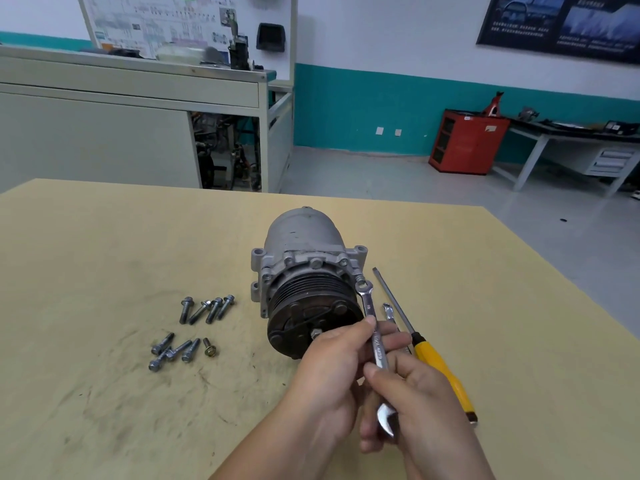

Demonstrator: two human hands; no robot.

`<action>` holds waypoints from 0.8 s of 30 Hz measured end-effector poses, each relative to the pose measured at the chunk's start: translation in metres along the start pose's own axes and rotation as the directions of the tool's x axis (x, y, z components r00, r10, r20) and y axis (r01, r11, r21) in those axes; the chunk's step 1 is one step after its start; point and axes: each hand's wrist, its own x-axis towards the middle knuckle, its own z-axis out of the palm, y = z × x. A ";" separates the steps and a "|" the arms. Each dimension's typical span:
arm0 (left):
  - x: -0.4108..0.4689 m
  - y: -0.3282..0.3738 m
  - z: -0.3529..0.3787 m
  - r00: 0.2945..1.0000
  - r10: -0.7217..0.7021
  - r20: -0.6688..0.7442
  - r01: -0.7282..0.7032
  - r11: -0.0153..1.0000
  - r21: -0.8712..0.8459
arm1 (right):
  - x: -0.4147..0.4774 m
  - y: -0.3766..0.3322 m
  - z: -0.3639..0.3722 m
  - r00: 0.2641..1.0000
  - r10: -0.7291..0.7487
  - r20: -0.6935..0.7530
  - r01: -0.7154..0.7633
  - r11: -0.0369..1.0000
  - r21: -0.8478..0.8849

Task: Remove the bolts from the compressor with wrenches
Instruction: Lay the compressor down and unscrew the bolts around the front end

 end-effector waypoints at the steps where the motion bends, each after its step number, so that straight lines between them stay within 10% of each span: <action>1: 0.001 -0.001 0.000 1.000 -0.015 0.005 0.015 1.000 -0.014 | 0.000 0.001 -0.002 1.000 0.000 -0.015 -0.001 1.000 -0.030; 11: 0.008 -0.007 0.003 0.992 -0.105 0.068 0.113 0.986 -0.122 | -0.002 -0.009 -0.008 0.976 0.185 0.113 -0.216 0.877 0.428; 24: 0.006 -0.007 0.006 0.988 0.010 0.151 -0.002 0.998 -0.055 | 0.004 -0.007 -0.018 0.989 0.150 0.006 -0.144 0.940 0.310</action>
